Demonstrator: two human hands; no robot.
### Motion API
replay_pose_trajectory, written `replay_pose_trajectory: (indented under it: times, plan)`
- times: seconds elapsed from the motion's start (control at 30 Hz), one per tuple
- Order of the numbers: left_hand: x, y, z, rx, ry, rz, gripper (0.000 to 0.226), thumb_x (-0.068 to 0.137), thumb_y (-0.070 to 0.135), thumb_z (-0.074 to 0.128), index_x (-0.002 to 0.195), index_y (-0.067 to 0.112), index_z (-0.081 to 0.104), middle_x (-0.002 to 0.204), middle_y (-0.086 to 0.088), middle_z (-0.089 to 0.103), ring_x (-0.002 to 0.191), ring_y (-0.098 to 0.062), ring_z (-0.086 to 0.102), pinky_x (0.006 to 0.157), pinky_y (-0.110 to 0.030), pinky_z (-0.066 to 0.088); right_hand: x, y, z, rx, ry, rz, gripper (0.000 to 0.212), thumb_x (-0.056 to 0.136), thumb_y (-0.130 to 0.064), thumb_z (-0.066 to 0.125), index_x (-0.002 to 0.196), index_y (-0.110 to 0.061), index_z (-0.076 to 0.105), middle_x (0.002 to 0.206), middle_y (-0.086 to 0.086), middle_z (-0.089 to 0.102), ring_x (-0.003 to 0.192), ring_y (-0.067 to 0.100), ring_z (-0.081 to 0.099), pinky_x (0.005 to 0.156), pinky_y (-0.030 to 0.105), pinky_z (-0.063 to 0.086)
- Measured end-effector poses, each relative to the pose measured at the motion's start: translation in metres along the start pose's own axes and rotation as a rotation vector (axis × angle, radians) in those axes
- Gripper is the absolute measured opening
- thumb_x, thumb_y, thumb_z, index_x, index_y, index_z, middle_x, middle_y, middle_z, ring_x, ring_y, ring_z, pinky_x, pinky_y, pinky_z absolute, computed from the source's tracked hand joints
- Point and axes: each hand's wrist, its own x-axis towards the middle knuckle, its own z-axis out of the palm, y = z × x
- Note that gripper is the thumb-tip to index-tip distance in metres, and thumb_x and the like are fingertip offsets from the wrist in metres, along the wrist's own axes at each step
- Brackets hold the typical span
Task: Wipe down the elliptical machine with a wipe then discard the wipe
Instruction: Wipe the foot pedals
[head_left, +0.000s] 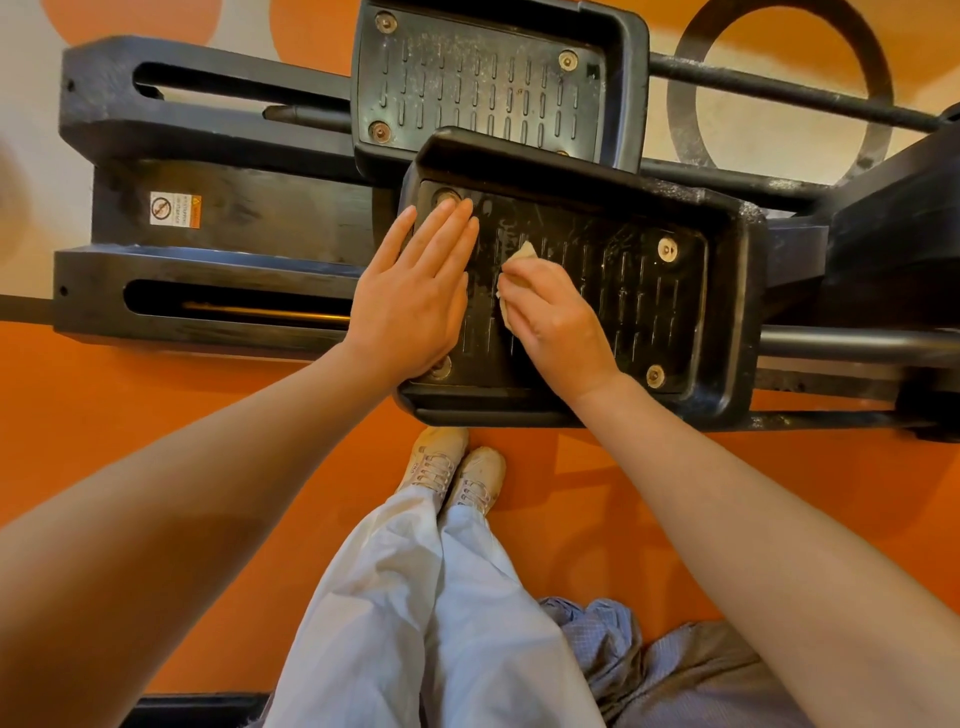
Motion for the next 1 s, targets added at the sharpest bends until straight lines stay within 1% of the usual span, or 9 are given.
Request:
replay_pose_trajectory:
  times: [0.07,0.17,0.23,0.37,0.53,0.7,0.8,0.9,1.0]
  plan:
    - [-0.003,-0.001,-0.002,-0.004,-0.006,-0.004,0.052,0.105,0.028,0.027,0.15,0.006,0.037,0.158,-0.013,0.031,0.149,-0.025,0.023,0.123,-0.046,0.016,-0.005,-0.006,0.001,0.04,0.025,0.029,0.023,0.094,-0.003,0.057,0.111,0.008,0.066,0.111,0.021,0.064,0.11,0.028,0.059,0.105,0.031,0.045]
    - [-0.003,-0.002,-0.003,-0.01,-0.02,-0.002,0.052,0.105,0.029,0.025,0.151,0.006,0.036,0.159,-0.013,0.03,0.15,-0.025,0.022,0.123,-0.046,0.015,-0.024,-0.017,0.002,0.119,0.001,0.023,0.024,0.091,0.0,0.06,0.113,0.008,0.066,0.114,0.022,0.064,0.112,0.028,0.058,0.105,0.033,0.045]
    - [-0.003,-0.002,-0.004,-0.011,-0.025,-0.004,0.053,0.105,0.029,0.025,0.151,0.006,0.036,0.159,-0.013,0.03,0.15,-0.025,0.022,0.123,-0.046,0.014,-0.027,-0.017,-0.001,0.169,-0.018,0.011,0.024,0.092,-0.002,0.058,0.113,0.008,0.066,0.114,0.022,0.063,0.113,0.026,0.056,0.106,0.031,0.044]
    - [-0.004,-0.001,-0.004,-0.011,-0.031,-0.006,0.053,0.105,0.03,0.023,0.151,0.006,0.035,0.159,-0.013,0.03,0.15,-0.025,0.021,0.123,-0.046,0.014,-0.011,-0.004,0.0,0.144,-0.023,-0.002,0.023,0.091,-0.002,0.062,0.112,0.007,0.067,0.118,0.021,0.062,0.115,0.025,0.055,0.107,0.03,0.043]
    - [-0.009,-0.004,-0.004,-0.021,-0.031,-0.015,0.053,0.105,0.03,0.024,0.151,0.006,0.034,0.16,-0.013,0.029,0.15,-0.025,0.02,0.123,-0.047,0.015,-0.021,-0.017,0.01,0.237,0.061,0.092,0.02,0.089,0.0,0.065,0.108,0.006,0.069,0.117,0.021,0.063,0.116,0.027,0.055,0.106,0.036,0.044]
    - [-0.013,-0.007,-0.004,-0.037,-0.032,-0.01,0.052,0.106,0.029,0.025,0.152,0.006,0.033,0.16,-0.013,0.028,0.15,-0.025,0.02,0.122,-0.048,0.018,-0.022,-0.023,0.007,0.327,-0.024,0.011,0.02,0.092,-0.006,0.06,0.106,0.004,0.07,0.113,0.019,0.065,0.113,0.022,0.054,0.105,0.029,0.044]
    - [-0.013,-0.007,-0.004,-0.039,-0.036,-0.016,0.053,0.106,0.029,0.024,0.152,0.006,0.033,0.16,-0.012,0.027,0.15,-0.025,0.019,0.122,-0.048,0.018,-0.008,-0.016,0.01,0.305,0.038,0.075,0.019,0.092,-0.004,0.061,0.106,0.003,0.07,0.112,0.017,0.064,0.111,0.022,0.056,0.103,0.027,0.045]
    - [-0.013,-0.007,-0.004,-0.046,-0.03,-0.012,0.052,0.106,0.029,0.024,0.152,0.006,0.034,0.16,-0.013,0.028,0.15,-0.025,0.02,0.122,-0.048,0.019,0.003,-0.018,0.018,0.282,0.151,0.207,0.019,0.091,-0.003,0.062,0.107,0.002,0.07,0.112,0.015,0.065,0.111,0.021,0.057,0.102,0.023,0.045]
    - [-0.013,-0.007,-0.005,-0.046,-0.044,-0.012,0.053,0.106,0.03,0.022,0.152,0.006,0.032,0.161,-0.012,0.026,0.151,-0.025,0.019,0.122,-0.048,0.017,-0.003,-0.029,0.018,0.325,0.134,0.229,0.017,0.09,-0.002,0.063,0.106,0.002,0.07,0.113,0.014,0.065,0.112,0.017,0.055,0.104,0.017,0.04]
